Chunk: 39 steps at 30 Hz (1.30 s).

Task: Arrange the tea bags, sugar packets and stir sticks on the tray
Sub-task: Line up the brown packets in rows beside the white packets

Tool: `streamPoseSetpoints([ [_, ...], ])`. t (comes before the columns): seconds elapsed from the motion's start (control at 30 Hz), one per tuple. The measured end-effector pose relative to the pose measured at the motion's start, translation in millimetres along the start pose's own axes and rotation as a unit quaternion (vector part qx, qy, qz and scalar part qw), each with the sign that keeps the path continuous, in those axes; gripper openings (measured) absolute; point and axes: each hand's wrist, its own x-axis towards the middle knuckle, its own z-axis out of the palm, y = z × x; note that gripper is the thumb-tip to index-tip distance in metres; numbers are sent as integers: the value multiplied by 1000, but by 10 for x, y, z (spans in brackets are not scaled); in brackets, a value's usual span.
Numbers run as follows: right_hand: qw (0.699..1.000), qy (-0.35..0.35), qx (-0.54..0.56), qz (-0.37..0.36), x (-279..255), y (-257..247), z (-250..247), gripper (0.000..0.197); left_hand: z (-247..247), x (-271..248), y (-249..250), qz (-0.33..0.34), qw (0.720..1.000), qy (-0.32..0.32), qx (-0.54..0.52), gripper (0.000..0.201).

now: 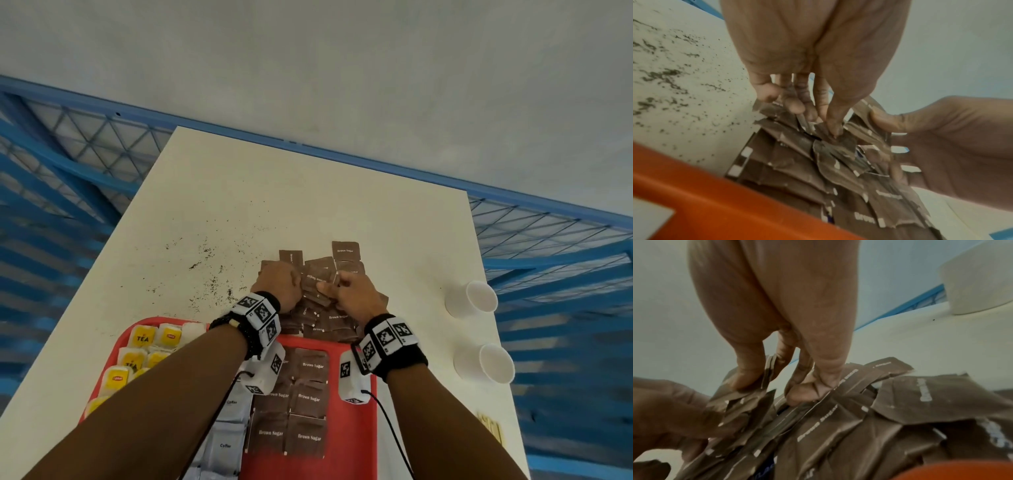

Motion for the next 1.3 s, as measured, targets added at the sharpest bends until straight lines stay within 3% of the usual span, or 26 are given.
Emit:
streamPoseSetpoints([
  [0.13,996,-18,83,1,-38,-51,34,9,-48,-40,-29,70,992,-8,-102,16],
  [0.2,992,-12,125,-15,-76,-120,1,3,-119,-71,-7,62,974,-27,-214,8],
  [0.27,989,-12,148,-23,-83,-206,-41,2,-210,-112,35,13,937,-32,-348,7],
  [0.33,989,-39,142,-28,-122,-314,-32,5,-301,-165,62,-53,865,-54,-497,19],
  [0.43,979,-127,162,-14,-214,-506,71,13,-394,-256,24,-132,685,-182,-693,41],
  [0.47,974,-153,166,-10,-250,-570,110,21,-406,-285,3,-128,649,-242,-710,53],
  [0.5,977,-161,138,-10,-262,-621,144,30,-390,-297,-29,-114,638,-287,-706,63],
  [0.57,990,-136,-29,-37,-287,-697,215,38,-370,-336,-36,-106,666,-302,-674,55],
  [0.63,980,-72,-170,-75,-279,-678,265,42,-350,-376,-36,-127,701,-262,-651,38],
  [0.73,977,10,-193,-85,-253,-596,223,34,-354,-424,-118,-155,723,-222,-636,29],
  [0.83,943,-3,-320,-92,-233,-462,135,14,-368,-508,-248,-178,751,-192,-605,25],
  [0.9,901,-62,-419,-99,-256,-347,142,21,-386,-611,-342,-196,781,-156,-572,23],
  [1.0,856,-116,-489,-121,-299,-195,228,49,-423,-807,-483,-202,778,-137,-578,23],
  [1.13,829,-81,-534,-148,-318,-144,334,41,-487,-1074,-566,-197,777,-129,-583,23],
  [1.3,811,-43,-560,-162,-305,-105,430,28,-547,-1263,-576,-206,725,-144,-641,23],
])
